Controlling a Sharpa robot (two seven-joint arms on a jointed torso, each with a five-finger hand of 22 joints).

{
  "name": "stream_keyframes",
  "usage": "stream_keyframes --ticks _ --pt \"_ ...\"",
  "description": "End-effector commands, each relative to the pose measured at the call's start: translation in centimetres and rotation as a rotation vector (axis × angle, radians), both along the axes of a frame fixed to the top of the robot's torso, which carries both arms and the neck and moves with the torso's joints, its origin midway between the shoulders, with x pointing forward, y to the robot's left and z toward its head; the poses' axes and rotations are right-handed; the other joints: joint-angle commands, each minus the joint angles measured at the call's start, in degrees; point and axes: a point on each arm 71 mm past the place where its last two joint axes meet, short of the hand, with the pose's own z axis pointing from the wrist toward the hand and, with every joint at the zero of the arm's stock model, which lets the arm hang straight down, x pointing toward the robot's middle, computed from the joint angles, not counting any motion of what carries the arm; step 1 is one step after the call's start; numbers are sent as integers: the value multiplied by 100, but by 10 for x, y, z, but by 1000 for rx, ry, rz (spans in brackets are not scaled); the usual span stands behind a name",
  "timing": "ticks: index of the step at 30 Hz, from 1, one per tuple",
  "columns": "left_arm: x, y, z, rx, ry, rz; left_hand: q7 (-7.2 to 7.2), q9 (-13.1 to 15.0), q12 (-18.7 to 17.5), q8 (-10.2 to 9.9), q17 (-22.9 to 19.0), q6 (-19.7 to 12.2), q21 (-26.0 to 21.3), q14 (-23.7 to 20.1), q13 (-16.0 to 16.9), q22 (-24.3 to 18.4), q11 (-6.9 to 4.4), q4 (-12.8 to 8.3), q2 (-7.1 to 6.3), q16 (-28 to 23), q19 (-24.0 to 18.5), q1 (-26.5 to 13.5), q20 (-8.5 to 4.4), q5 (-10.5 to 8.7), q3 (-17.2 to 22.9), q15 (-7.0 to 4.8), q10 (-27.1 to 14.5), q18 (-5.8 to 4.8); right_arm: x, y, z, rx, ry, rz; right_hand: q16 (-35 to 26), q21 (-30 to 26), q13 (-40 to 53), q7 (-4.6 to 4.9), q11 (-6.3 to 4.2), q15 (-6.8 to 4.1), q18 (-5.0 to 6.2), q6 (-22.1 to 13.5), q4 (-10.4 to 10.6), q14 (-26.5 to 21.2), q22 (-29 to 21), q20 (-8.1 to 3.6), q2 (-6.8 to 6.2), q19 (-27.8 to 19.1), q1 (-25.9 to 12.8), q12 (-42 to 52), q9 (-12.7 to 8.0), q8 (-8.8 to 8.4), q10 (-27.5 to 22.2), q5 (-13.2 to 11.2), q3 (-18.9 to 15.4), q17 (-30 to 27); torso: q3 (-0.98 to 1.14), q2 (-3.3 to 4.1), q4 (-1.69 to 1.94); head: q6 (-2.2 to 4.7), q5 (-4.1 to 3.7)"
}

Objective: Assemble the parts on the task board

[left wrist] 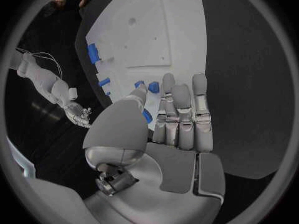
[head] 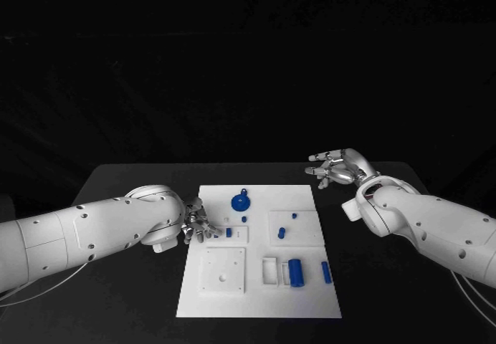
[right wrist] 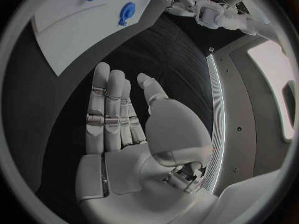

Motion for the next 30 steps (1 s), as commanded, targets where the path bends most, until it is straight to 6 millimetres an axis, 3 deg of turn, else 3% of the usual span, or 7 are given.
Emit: stream_keyframes --ticks 1,3,9,21,27,29,30 --pt "0 -3 0 -13 -4 -15 11 -35 -53 -26 -9 -54 -15 -47 -27 104 8 -72 80 -18 -20 11 39 10 -66 12 -21 -29 0 2 0 2 0 17 -36 32 -8 1 -13 10 -34 -28 2 6 0 36 5 7 -46 2 -6 -19 -41 19 23 -3 3 -3 3 0 -4" --pt "1 -3 0 -15 -2 -15 10 -58 -63 -29 -8 -56 -16 -47 -37 108 7 -89 142 -16 -20 25 39 10 -84 11 -20 -29 0 2 0 2 0 17 -36 32 -8 1 -13 10 -34 -28 2 6 0 36 5 7 -46 2 -6 -19 -41 19 23 -3 4 -5 4 -6 -4" --pt "1 -4 -1 -18 6 -22 10 -66 -69 -28 -8 -54 -17 -48 -42 107 8 -96 137 -15 -23 28 39 7 -101 11 -23 -29 0 3 0 2 -1 18 -36 32 -8 1 -13 10 -34 -28 2 6 0 36 5 7 -46 2 -6 -19 -41 19 23 -3 1 0 2 -13 -15" --pt "0 -6 -2 -32 27 -40 -1 -155 -179 -39 -9 -97 -28 -77 -125 109 16 -422 483 -3 -57 527 43 70 4 15 -29 -38 -1 4 0 3 -3 23 -33 38 -10 -1 -17 7 -33 -3 -4 10 5 33 -6 9 -55 0 -5 -17 -38 89 52 -2 2 -5 3 -31 -19" --pt "0 -8 -2 -45 32 -48 25 -463 -321 -26 -13 -143 -22 -96 -229 112 39 -582 588 13 -80 723 61 235 117 32 -4 -22 -1 4 0 2 -2 23 -33 38 -10 -1 -17 7 -33 -3 -4 10 5 33 -6 9 -55 0 -5 -17 -38 89 52 -2 2 -2 10 -31 -23" --pt "-1 -8 -2 -49 32 -49 31 -522 -363 -24 -14 -158 -20 -97 -257 113 47 -646 604 18 -87 813 61 530 188 33 0 -20 -1 4 0 2 -2 23 -32 40 -8 -2 -17 6 -34 3 1 11 7 32 -12 9 -68 2 -4 -17 -35 99 58 -1 2 -3 12 -34 -25" --pt "-1 -8 -2 -51 31 -49 32 -573 -410 -6 -15 -156 -12 -101 -294 114 47 -662 592 24 -92 802 67 540 223 38 32 -13 -1 4 0 2 -1 23 -32 40 -8 -2 -17 6 -34 3 1 11 7 32 -12 9 -68 2 -4 -17 -35 99 58 -1 2 -3 12 -34 -25"
